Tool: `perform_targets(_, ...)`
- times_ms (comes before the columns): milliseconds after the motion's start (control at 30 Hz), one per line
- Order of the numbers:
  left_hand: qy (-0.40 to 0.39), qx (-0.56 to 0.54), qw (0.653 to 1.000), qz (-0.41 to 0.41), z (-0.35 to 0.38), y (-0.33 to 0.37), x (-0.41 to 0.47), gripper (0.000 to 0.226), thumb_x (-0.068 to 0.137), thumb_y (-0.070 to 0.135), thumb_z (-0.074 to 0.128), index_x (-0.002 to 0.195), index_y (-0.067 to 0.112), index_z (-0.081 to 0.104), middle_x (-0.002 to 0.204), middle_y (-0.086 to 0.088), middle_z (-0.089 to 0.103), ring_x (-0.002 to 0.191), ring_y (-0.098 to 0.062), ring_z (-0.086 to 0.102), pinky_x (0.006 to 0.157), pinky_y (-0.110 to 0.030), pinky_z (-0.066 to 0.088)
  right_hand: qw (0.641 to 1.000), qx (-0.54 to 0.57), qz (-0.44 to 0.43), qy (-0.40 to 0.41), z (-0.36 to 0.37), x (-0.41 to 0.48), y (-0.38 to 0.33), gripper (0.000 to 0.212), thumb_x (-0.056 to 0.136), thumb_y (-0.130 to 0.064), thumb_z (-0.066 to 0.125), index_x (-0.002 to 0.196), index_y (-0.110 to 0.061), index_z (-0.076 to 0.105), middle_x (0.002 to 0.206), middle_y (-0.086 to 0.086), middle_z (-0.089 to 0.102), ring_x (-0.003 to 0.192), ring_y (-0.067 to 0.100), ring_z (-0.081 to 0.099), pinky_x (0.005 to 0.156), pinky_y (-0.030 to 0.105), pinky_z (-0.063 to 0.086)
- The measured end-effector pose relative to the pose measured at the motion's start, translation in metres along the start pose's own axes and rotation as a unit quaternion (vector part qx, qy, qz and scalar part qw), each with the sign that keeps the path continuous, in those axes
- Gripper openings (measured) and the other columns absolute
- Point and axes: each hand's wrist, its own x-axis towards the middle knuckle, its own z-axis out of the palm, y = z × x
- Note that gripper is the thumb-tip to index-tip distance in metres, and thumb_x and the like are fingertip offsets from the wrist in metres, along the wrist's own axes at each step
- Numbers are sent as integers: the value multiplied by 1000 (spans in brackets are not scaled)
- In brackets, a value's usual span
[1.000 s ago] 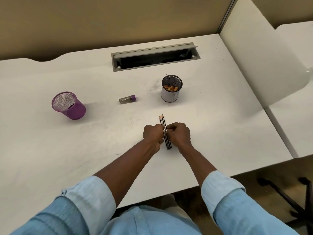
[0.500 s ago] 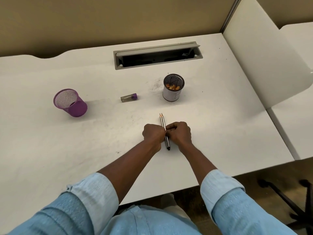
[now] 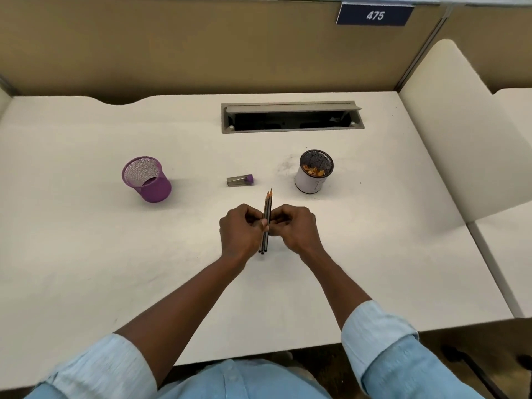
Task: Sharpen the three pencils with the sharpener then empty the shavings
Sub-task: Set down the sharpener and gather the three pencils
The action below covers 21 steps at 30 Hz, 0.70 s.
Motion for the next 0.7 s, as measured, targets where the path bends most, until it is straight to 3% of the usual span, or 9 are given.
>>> perform_targets(167, 71, 0, 996, 58, -59, 14, 15, 9, 87, 5, 83, 91, 10, 78, 85, 1, 81, 86, -22, 78, 87, -49, 65, 995, -19, -96, -21, 29, 24, -59, 22, 76, -2, 89, 96, -8, 84, 86, 6, 83, 81, 22, 81, 80, 34, 66)
perform_targets(400, 162, -32, 982, 90, -139, 29, 41, 10, 88, -1, 82, 92, 6, 77, 87, -2, 81, 87, -23, 80, 88, -50, 67, 979, -26, -193, -59, 81, 58, -134, 21, 75, -3, 91, 94, -7, 83, 84, 7, 83, 81, 26, 81, 83, 47, 66)
perform_targets(567, 237, -15, 965, 106, -189, 35, 62, 9, 87, 4, 85, 90, 9, 79, 81, 7, 77, 79, -10, 74, 85, -39, 64, 961, -37, -261, -87, 124, 87, -183, 22, 75, -1, 92, 93, -8, 82, 84, 4, 81, 81, 24, 81, 82, 48, 66)
perform_targets(700, 281, -9, 956, 77, -217, 34, 83, 10, 85, 5, 87, 91, 11, 81, 86, 0, 82, 84, -19, 78, 86, -39, 64, 948, -56, -297, -95, 157, 109, -207, 22, 75, -2, 92, 95, -6, 83, 87, 8, 83, 82, 24, 81, 81, 46, 66)
